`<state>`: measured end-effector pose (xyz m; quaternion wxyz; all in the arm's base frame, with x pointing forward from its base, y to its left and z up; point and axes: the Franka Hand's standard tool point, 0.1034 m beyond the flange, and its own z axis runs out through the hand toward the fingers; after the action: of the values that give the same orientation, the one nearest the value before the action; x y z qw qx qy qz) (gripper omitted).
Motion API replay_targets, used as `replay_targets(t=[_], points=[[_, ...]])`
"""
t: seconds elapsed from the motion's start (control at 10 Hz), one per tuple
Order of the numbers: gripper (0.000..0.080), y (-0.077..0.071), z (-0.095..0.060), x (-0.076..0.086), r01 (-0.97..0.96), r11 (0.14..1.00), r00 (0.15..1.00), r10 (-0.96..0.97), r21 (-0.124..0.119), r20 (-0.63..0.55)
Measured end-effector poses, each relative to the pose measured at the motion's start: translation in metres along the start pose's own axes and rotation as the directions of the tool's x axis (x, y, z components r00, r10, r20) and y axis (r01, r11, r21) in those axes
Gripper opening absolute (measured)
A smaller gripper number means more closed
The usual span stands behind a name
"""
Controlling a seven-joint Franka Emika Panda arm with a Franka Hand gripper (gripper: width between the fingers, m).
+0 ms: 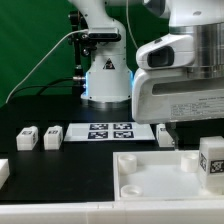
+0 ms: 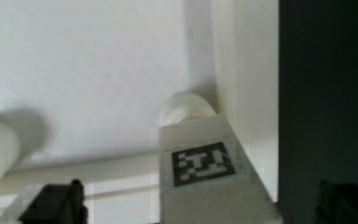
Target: Assemble one leg
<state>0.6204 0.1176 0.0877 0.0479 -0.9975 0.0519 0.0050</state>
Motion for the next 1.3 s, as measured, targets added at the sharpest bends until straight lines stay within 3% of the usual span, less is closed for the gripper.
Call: replay_targets(t=[0.3, 0.5, 0.7, 0.8, 0.9, 1.3], points=[[0.0649, -0.0121, 0.0005, 0.0032, 0.01, 1.0, 1.0, -0.01, 0.0, -0.006], [0.0649, -0.0108, 0.0004, 0.0038, 0.009, 1.0, 1.0, -0.009, -0.001, -0.007], [0.0383, -0.0108, 0.0005, 0.0037, 0.009, 1.0, 1.0, -0.009, -0.001, -0.007], [0.0383, -0.0102, 0.0004, 0.0039, 0.009, 1.0, 1.0, -0.009, -0.001, -0.007], [0.0309, -0.0089, 0.0, 0.0045, 0.007, 1.0, 1.0, -0.007, -0.002, -0.009], [0.0309, -0.0082, -0.0002, 0.0056, -0.031, 1.0, 0.999, 0.031, 0.004, -0.017]])
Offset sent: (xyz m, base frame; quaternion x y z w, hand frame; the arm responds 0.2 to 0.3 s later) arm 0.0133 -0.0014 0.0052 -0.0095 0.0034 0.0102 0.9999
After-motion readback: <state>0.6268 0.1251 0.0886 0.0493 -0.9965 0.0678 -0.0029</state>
